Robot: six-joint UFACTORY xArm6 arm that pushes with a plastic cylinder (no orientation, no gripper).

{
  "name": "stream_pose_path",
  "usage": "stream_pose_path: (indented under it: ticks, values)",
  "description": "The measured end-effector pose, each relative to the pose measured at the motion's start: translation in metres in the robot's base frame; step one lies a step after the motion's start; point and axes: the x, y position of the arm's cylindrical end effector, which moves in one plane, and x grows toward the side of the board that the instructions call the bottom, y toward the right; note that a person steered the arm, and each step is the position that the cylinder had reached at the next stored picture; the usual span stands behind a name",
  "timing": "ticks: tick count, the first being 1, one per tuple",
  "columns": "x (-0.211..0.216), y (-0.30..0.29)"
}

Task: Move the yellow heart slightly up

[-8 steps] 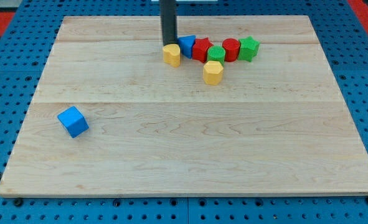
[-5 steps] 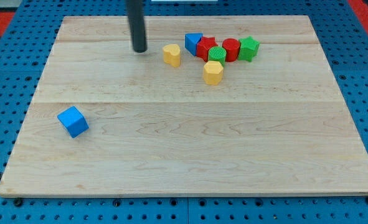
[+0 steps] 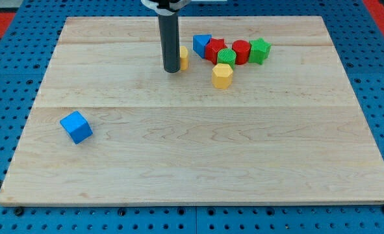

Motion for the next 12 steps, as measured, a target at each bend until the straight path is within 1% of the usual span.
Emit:
stream_pose_path:
  ticks: [2,3,4,5,7,9,10,11,12]
  values:
    - [-0.014,-0.019]
    - [0.012,-0.015]
    - [0.029,0.018]
    - [0.018,0.043]
    - [-0.007,0.043]
    - [0.023,0.041]
    - [0.017,0.019]
    - [-0.014,0.000]
    - [-0.031,-0.015]
